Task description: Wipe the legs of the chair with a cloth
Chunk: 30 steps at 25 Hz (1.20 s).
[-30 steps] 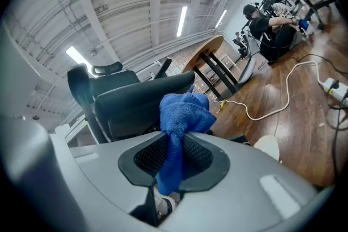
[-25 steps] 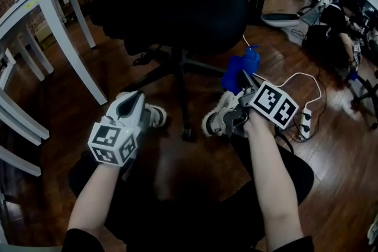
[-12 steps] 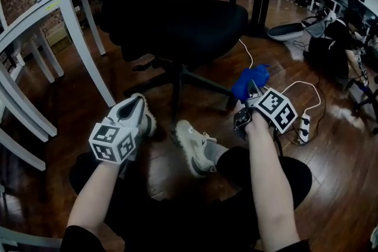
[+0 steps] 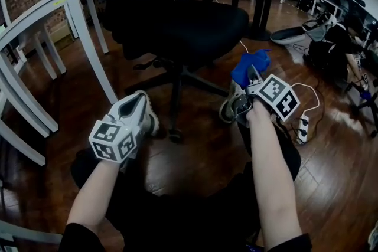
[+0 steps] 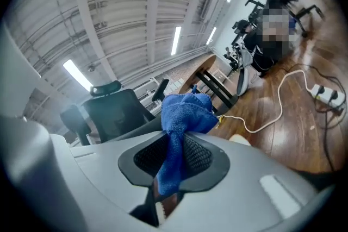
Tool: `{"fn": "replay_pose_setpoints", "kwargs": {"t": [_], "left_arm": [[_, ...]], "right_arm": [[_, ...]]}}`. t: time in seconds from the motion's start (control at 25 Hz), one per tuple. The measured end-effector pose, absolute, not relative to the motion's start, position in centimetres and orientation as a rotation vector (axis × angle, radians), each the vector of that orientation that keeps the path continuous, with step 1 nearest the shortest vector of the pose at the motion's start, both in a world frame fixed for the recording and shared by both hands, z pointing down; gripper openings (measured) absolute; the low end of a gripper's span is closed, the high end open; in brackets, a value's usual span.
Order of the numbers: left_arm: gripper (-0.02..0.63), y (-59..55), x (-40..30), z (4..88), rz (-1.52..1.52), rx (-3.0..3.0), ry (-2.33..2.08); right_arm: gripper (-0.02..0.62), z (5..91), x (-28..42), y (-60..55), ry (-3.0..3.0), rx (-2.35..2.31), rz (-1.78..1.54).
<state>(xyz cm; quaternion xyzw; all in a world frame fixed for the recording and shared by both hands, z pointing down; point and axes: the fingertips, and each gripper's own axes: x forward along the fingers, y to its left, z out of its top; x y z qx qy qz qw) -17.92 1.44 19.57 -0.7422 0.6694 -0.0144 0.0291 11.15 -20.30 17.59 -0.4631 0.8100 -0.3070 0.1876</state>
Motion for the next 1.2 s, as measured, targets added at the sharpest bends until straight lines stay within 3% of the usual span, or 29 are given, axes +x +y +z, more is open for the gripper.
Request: {"fn": "replay_pose_setpoints", "kwargs": {"t": [0.64, 1.2], "left_arm": [[0.006, 5.6, -17.4, 16.9, 0.08, -2.27, 2.016], [0.006, 5.8, -15.1, 16.4, -0.179, -2.171, 1.961]], "right_arm": [[0.092, 16.4, 9.3, -20.7, 2.334, -1.362, -0.737], [0.092, 22.2, 4.0, -18.6, 2.46, -1.286, -0.912]]}}
